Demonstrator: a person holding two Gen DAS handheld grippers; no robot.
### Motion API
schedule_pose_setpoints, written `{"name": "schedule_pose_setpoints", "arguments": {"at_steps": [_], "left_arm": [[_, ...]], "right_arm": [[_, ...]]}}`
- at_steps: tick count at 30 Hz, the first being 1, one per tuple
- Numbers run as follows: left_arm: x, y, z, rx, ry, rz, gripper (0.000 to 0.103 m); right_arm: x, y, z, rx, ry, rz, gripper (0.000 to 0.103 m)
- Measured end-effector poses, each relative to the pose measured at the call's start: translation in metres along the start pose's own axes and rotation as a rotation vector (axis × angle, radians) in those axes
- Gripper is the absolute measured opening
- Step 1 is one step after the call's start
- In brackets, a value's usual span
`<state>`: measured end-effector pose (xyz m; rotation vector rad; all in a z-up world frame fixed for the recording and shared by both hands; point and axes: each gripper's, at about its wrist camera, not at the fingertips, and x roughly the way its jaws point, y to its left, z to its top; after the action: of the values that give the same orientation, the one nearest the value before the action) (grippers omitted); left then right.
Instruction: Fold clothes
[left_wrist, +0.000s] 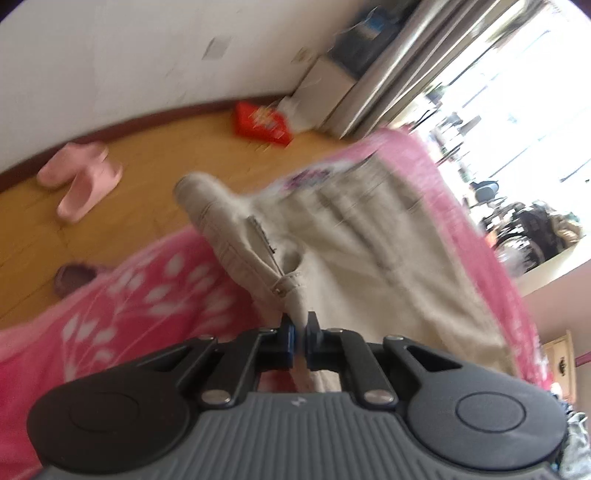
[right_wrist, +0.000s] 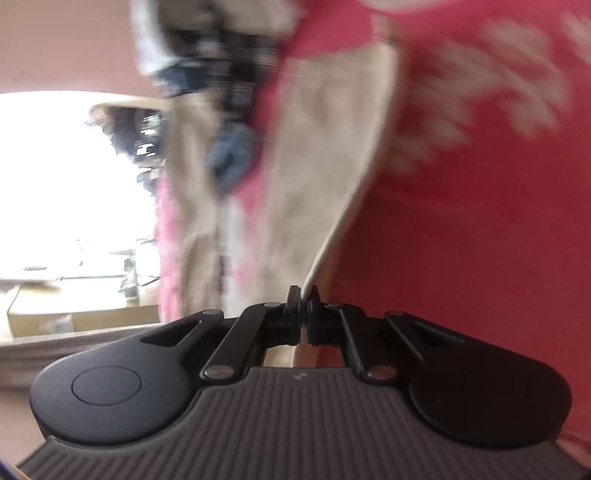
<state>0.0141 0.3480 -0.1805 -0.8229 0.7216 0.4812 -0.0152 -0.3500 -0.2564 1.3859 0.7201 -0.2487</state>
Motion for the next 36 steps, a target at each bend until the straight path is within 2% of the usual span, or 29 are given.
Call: {"name": "schedule_pose_setpoints", "arguments": {"at_steps": [6, 10, 15, 19, 24, 29, 31, 33, 34, 36], "left_arm": [[0.017, -0.068, 0.035, 0.084, -0.08, -0.06, 0.006], [0.051, -0.112, 0.055, 0.139, -0.114, -0.046, 0.007], [0.101, -0.16, 0.074, 0.2, -0.129, -0.044, 0.007], [0.153, -0.184, 0.085, 0.258, -0.107, -0.012, 0.007], [0.207, -0.194, 0.092, 0.259, -0.061, 0.028, 0.007], [0.24, -0.196, 0.099, 0.299, -0.022, 0.009, 0.008], [0.252, -0.191, 0.105, 0.287, 0.033, -0.022, 0.012], [0.256, -0.179, 0.115, 0.216, 0.088, -0.076, 0.02], [0.256, -0.173, 0.122, 0.162, 0.111, -0.116, 0.03], [0.256, -0.163, 0.132, 0.072, 0.114, -0.168, 0.043]], "right_arm": [[0.034, 0.101, 0.027, -0.232, -0.048, 0.079, 0.001], [0.073, 0.162, 0.045, -0.334, -0.073, 0.104, 0.001], [0.134, 0.214, 0.062, -0.399, -0.105, 0.088, 0.001], [0.19, 0.234, 0.074, -0.412, -0.112, 0.05, 0.001], [0.256, 0.244, 0.08, -0.419, -0.092, -0.018, 0.001], [0.299, 0.251, 0.087, -0.443, -0.077, -0.057, 0.001], [0.319, 0.248, 0.092, -0.443, -0.038, -0.078, 0.001], [0.337, 0.242, 0.1, -0.416, 0.021, -0.098, 0.005], [0.341, 0.241, 0.103, -0.404, 0.044, -0.094, 0.005], [0.349, 0.24, 0.11, -0.384, 0.089, -0.084, 0.01]]}}
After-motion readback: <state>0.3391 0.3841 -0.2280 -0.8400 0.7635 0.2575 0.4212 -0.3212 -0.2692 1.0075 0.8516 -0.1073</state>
